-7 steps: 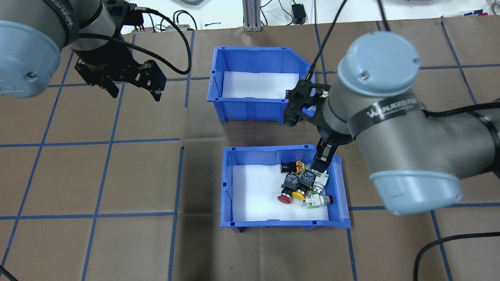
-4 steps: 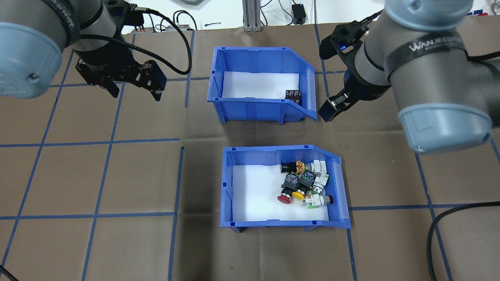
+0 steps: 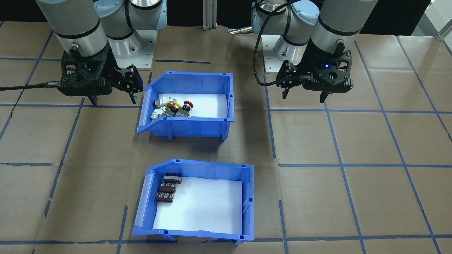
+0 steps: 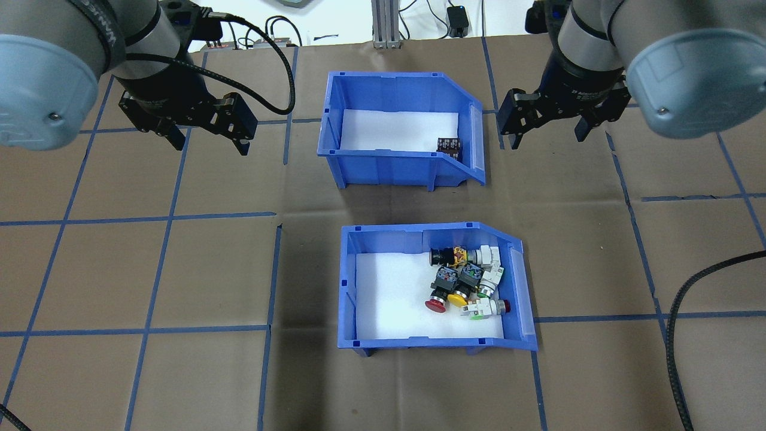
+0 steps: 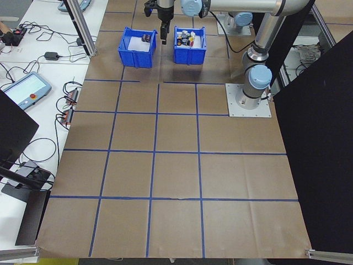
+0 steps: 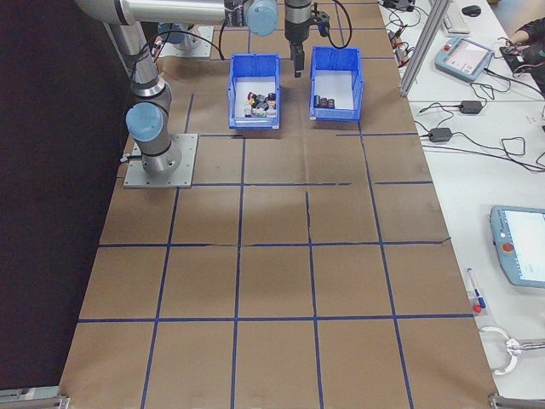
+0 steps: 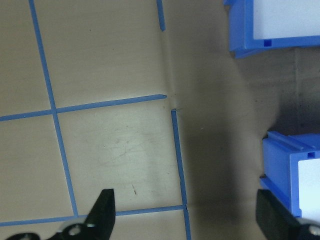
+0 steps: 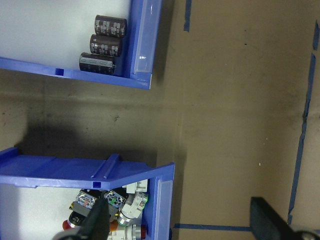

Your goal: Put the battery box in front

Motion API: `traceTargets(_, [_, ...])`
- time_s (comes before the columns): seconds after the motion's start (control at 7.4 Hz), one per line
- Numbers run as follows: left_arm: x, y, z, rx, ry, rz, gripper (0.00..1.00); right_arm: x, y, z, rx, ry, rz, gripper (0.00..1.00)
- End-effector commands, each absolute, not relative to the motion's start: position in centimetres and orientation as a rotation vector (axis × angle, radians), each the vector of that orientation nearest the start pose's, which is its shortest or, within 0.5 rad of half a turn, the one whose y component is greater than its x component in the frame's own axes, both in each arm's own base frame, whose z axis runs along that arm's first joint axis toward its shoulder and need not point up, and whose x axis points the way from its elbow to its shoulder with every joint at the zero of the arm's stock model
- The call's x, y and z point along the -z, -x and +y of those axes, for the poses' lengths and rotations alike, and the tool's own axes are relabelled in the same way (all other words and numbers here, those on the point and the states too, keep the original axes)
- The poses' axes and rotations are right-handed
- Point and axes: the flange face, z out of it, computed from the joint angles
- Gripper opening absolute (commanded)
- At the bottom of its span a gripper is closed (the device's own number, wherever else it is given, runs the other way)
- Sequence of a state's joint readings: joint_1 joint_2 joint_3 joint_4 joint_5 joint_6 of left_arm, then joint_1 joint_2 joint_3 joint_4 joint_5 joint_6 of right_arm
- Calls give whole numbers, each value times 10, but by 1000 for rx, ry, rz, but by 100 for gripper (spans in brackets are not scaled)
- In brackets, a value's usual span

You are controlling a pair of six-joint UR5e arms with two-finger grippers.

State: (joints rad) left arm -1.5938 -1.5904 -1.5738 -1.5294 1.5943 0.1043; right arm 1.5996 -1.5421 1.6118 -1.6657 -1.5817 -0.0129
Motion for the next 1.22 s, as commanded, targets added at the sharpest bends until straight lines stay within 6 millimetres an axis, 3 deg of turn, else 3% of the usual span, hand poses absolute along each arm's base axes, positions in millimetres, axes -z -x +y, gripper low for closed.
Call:
traceTargets(0.0, [-481,142,-499,27,-198,3108,99,-466,-122,-505,22,-56,3155,100])
traceTargets(0.41, [-477,142,-501,15,-200,3104,100,-465,-126,-497,13,-150,3152,100])
traceTargets(1.08, [-471,142,-504,-4,-198,3109,100,-466,-125,-496,23,-153,3154,100])
